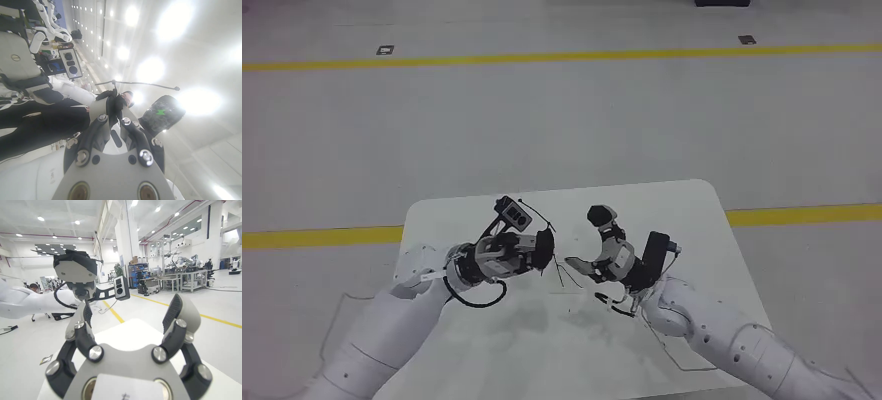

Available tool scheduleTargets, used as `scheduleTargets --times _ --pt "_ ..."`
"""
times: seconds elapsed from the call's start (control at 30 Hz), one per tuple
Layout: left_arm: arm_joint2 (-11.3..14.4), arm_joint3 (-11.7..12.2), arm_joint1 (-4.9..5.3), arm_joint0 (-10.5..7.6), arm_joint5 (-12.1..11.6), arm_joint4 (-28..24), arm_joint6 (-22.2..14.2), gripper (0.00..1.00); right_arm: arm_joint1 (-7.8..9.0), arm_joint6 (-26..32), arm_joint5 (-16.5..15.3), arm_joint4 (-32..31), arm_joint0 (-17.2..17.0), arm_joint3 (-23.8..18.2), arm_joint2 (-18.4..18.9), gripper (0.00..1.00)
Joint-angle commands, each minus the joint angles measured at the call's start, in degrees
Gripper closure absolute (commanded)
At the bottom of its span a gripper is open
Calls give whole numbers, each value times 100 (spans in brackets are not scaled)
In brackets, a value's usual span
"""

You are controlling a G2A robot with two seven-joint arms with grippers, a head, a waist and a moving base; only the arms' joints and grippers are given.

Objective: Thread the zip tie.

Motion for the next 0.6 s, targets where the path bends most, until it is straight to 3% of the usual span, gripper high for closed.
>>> scheduleTargets --times 0.0,0.03,0.13,0.57 --pt "1 21 -12 -2 -7 -28 -15 100 -25 -3 2 -26 2 -32 21 0" --pt "0 27 -22 0 -13 -80 -23 100 -43 -18 2 -15 4 -55 26 0" --pt "-5 49 -44 -4 -36 -154 -51 100 -83 -30 2 19 34 -80 13 49" --pt "-58 145 -94 3 -46 -58 -124 100 -211 -71 2 -7 283 -86 -204 61"
